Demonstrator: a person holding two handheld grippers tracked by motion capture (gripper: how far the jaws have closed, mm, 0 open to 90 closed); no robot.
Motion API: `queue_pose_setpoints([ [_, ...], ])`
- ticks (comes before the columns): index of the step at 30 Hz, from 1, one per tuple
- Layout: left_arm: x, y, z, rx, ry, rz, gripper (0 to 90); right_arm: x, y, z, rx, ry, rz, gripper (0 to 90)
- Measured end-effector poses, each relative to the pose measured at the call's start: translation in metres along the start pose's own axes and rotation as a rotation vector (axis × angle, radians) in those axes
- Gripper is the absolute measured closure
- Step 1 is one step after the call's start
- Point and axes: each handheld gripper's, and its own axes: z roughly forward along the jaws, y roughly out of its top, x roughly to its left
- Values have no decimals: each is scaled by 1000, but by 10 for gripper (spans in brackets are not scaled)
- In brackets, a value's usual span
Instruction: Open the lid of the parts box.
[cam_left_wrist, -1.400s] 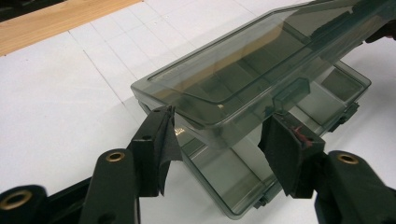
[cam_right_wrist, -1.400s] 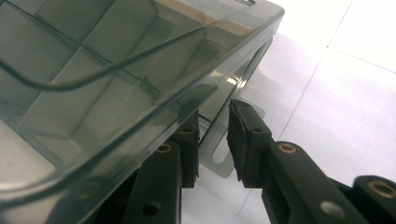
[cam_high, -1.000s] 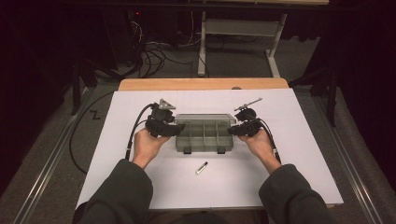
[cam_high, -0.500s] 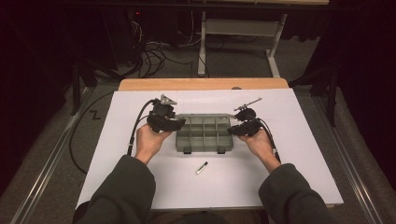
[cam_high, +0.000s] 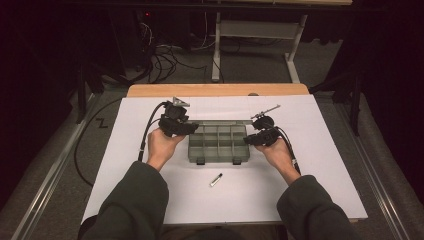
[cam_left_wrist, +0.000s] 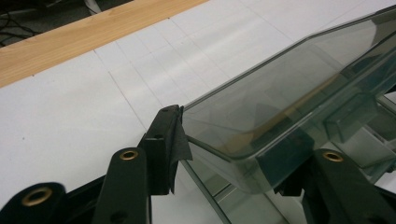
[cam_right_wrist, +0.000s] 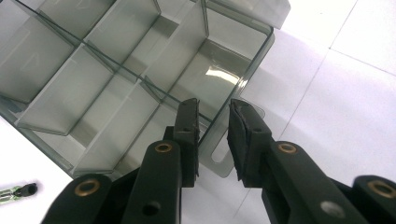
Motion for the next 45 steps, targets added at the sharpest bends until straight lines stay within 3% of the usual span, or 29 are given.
queue_pose_setpoints([
  [9,8,1,11,32,-5,-24,571,0,0,0,-1,2,3,751],
  [23,23,-2,30,60,-18,-97,635,0,0,0,3,-1,-4,752],
  [45,32,3,48,89,8,-133,684,1,0,0,2,-6,-10,752],
])
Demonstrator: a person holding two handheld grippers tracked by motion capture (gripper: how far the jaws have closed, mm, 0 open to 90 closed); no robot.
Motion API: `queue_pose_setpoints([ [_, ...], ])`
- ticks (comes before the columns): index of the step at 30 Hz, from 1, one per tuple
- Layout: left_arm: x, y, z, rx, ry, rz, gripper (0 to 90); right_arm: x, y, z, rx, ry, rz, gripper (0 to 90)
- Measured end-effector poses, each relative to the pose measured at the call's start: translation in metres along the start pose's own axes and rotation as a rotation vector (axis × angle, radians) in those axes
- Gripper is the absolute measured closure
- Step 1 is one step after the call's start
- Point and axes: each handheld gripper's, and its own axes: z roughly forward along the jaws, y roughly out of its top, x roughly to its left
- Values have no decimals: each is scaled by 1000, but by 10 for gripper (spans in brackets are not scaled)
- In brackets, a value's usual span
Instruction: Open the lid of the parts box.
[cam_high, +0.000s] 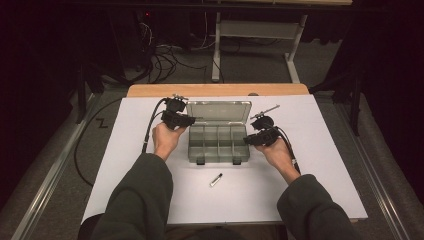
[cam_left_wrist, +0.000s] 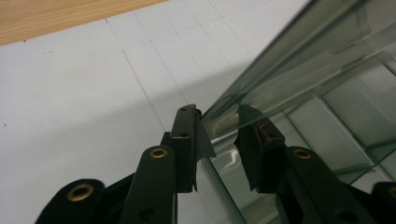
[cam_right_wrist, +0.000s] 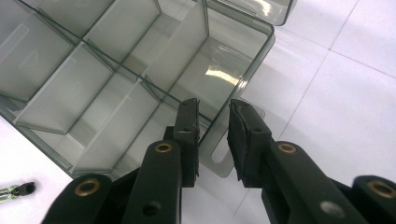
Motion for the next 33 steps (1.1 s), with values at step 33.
queue_pose_setpoints([
  [33,4,-2,19,30,26,-17,713,0,1,0,0,-2,-20,749],
])
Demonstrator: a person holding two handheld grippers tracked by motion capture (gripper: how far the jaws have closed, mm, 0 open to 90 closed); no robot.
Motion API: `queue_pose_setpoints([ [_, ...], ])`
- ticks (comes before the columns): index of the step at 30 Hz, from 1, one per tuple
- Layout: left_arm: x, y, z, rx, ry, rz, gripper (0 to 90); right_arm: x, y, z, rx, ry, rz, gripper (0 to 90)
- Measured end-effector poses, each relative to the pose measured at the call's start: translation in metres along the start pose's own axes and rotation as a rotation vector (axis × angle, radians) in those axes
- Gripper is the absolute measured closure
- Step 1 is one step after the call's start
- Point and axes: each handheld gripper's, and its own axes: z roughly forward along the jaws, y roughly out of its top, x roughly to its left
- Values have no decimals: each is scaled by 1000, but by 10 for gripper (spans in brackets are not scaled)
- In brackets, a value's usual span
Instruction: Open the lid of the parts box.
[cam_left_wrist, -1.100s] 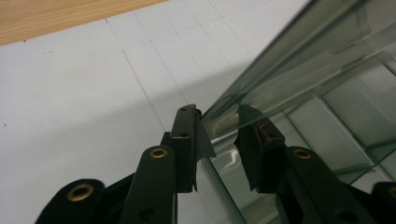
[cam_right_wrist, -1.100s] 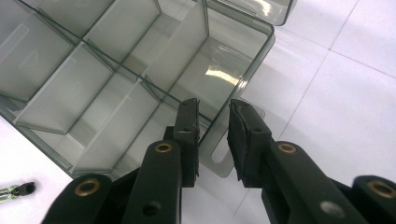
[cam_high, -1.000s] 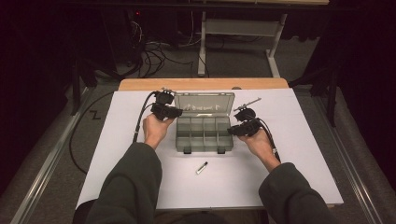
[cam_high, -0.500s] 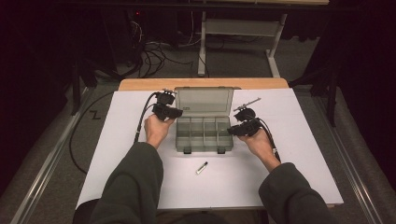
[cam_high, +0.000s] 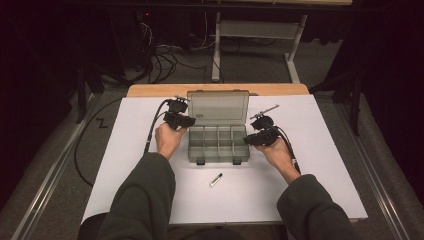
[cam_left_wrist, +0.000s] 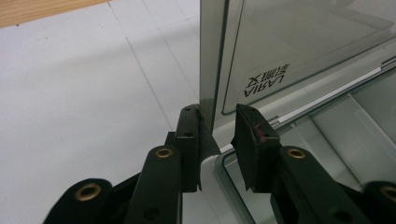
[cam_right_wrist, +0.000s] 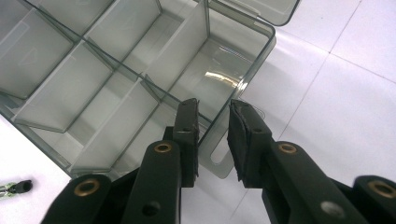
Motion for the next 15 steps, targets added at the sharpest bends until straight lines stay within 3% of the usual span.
queue_pose_setpoints([
  [15,1,-1,3,9,5,-7,720,0,0,0,-3,-1,-9,749],
])
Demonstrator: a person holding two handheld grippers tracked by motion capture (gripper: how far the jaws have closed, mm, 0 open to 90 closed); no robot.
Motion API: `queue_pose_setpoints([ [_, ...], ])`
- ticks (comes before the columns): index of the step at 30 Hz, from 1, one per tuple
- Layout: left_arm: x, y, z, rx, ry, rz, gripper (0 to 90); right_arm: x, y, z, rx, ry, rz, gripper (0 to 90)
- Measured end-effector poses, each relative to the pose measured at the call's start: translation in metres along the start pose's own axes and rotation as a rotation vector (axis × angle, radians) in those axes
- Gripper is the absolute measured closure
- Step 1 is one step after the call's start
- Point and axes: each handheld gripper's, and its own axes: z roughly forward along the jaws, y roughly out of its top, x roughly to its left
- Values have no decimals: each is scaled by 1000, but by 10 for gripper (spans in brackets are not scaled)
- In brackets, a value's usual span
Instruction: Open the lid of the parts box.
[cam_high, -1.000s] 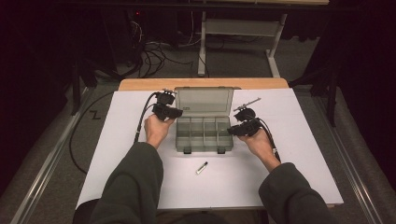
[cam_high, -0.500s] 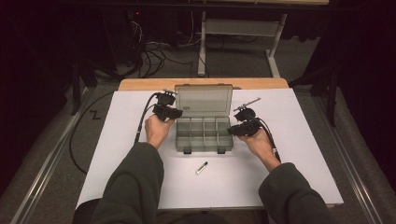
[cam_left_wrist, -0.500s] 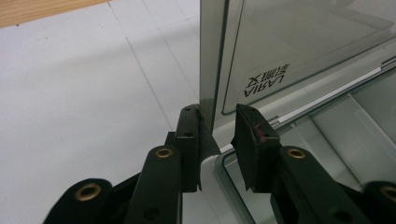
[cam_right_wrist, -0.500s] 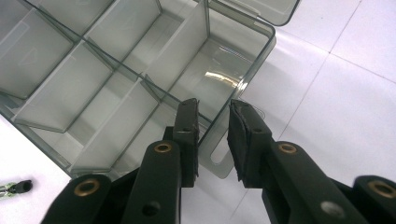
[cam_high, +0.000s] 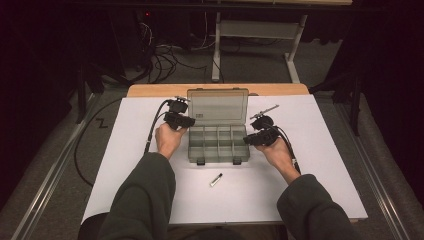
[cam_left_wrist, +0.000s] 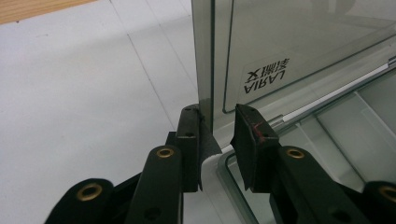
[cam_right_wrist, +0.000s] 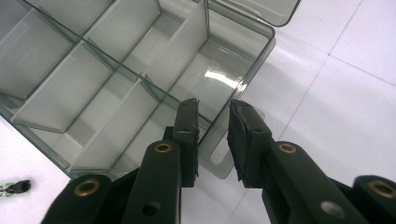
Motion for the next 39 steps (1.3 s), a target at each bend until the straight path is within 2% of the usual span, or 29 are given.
queue_pose_setpoints([
  [2,0,0,0,1,0,-1,721,0,0,0,0,0,0,749],
  [3,2,0,1,-10,9,20,721,0,0,0,-1,1,-1,749],
  [4,2,0,1,-10,9,20,721,0,0,0,-1,1,-1,749],
  [5,1,0,1,1,1,-3,721,0,0,0,-2,1,-1,749],
  [32,2,0,-1,2,2,-1,670,0,-2,0,-8,0,17,748],
  [39,3,-1,-6,11,-4,-1,622,0,-2,0,-12,-2,22,748],
])
